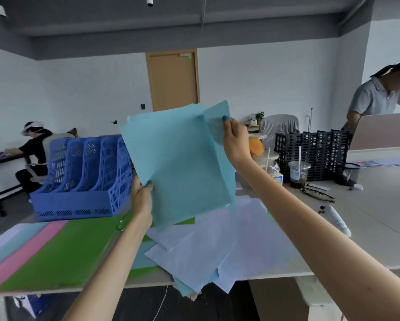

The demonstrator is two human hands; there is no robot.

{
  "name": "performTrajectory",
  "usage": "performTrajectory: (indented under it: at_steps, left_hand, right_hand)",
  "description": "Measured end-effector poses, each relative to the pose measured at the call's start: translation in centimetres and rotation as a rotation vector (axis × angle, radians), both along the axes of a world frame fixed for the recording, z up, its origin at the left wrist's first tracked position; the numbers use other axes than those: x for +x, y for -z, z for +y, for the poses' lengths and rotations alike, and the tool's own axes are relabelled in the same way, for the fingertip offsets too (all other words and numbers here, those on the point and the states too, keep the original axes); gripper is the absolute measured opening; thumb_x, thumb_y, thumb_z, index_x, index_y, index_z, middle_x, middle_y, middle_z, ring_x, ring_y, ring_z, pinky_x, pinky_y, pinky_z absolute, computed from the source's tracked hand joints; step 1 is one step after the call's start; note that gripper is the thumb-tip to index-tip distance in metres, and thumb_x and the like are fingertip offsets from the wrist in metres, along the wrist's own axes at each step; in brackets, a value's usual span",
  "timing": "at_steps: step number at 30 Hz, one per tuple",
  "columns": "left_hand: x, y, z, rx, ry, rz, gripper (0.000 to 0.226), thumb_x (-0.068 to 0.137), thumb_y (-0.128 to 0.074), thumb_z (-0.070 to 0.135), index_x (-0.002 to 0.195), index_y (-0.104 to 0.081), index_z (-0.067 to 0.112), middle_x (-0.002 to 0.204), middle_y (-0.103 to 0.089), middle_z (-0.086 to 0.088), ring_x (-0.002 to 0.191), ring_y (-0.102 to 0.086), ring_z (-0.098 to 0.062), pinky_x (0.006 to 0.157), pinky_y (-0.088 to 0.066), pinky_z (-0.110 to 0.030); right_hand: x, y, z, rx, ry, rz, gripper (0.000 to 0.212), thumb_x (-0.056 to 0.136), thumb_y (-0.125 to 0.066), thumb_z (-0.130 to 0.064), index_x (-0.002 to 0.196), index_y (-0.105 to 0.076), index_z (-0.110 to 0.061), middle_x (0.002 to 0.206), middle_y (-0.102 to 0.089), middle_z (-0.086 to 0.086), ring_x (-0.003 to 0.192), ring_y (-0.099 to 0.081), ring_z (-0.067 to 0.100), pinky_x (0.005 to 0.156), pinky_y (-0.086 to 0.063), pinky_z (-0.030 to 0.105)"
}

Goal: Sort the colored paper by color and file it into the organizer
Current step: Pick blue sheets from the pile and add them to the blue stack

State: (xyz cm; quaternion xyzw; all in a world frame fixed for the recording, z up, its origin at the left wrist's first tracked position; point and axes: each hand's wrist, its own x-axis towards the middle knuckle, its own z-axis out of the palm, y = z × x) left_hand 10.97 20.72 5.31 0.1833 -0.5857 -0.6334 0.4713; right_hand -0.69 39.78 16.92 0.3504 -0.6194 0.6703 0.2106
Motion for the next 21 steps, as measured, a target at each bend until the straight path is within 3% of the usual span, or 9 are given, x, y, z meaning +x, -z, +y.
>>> performTrajectory:
  at_steps: [4, 9, 13, 16, 19, 21]
  left_hand:
    - [1.2, 1.1, -1.8, 0.001, -0.053, -0.040, 0.042, 0.092, -0.045, 0.000, 0.125, -0.054, 0.023, 0.127, -0.060, 0.006, 0.114, -0.057, -0.019, 0.100, -0.044, -0.040]
    - [1.7, 3.7, -3.1, -0.002, -0.063, -0.160, 0.034, 0.091, -0.045, 0.002, 0.120, -0.054, 0.018, 0.128, -0.058, 0.002, 0.114, -0.054, -0.021, 0.103, -0.041, -0.044]
    - [1.4, 6.6, -2.5, 0.017, -0.012, -0.254, 0.036, 0.092, -0.044, -0.001, 0.116, -0.055, 0.023, 0.119, -0.062, 0.002, 0.099, -0.059, -0.016, 0.078, -0.047, -0.030]
    - [1.2, 8.9, -1.7, 0.020, 0.020, -0.334, 0.032, 0.094, -0.043, -0.001, 0.112, -0.053, 0.023, 0.116, -0.061, 0.004, 0.087, -0.057, -0.010, 0.065, -0.043, -0.023]
    - [0.9, 10.5, -1.2, 0.007, 0.027, -0.411, 0.035, 0.096, -0.040, -0.002, 0.118, -0.046, 0.025, 0.112, -0.049, 0.010, 0.099, -0.047, -0.009, 0.073, -0.038, -0.023]
    - [0.3, 11.8, -1.8, -0.009, 0.070, -0.487, 0.033, 0.093, -0.044, -0.002, 0.111, -0.053, 0.024, 0.114, -0.059, 0.006, 0.103, -0.055, -0.017, 0.081, -0.043, -0.029]
  right_hand:
    - [-0.4, 1.1, -1.7, -0.103, -0.068, -0.151, 0.037, 0.103, -0.034, -0.024, 0.067, -0.036, -0.016, 0.061, -0.035, -0.003, 0.060, -0.031, 0.012, 0.055, -0.026, 0.027]
    - [-3.5, 6.3, -2.6, -0.132, -0.096, -0.499, 0.036, 0.103, -0.035, -0.030, 0.072, -0.044, -0.014, 0.070, -0.044, 0.002, 0.069, -0.042, 0.017, 0.064, -0.037, 0.030]
    - [-6.2, 13.0, -2.8, -0.120, -0.132, -0.705, 0.034, 0.102, -0.037, -0.027, 0.097, -0.056, 0.001, 0.081, -0.052, 0.004, 0.082, -0.049, 0.021, 0.078, -0.045, 0.037]
    - [-8.1, 18.6, -3.0, -0.073, -0.113, -0.821, 0.036, 0.100, -0.043, -0.031, 0.091, -0.059, -0.001, 0.089, -0.055, 0.012, 0.083, -0.051, 0.025, 0.081, -0.050, 0.047]
    - [-9.2, 21.9, -3.2, -0.033, -0.081, -0.881, 0.030, 0.100, -0.043, -0.029, 0.080, -0.054, -0.010, 0.085, -0.052, 0.013, 0.077, -0.053, 0.025, 0.072, -0.052, 0.044]
    - [-9.8, 23.2, -3.3, 0.002, -0.049, -0.886, 0.031, 0.101, -0.040, -0.027, 0.079, -0.053, -0.009, 0.087, -0.056, 0.015, 0.074, -0.057, 0.026, 0.067, -0.054, 0.045]
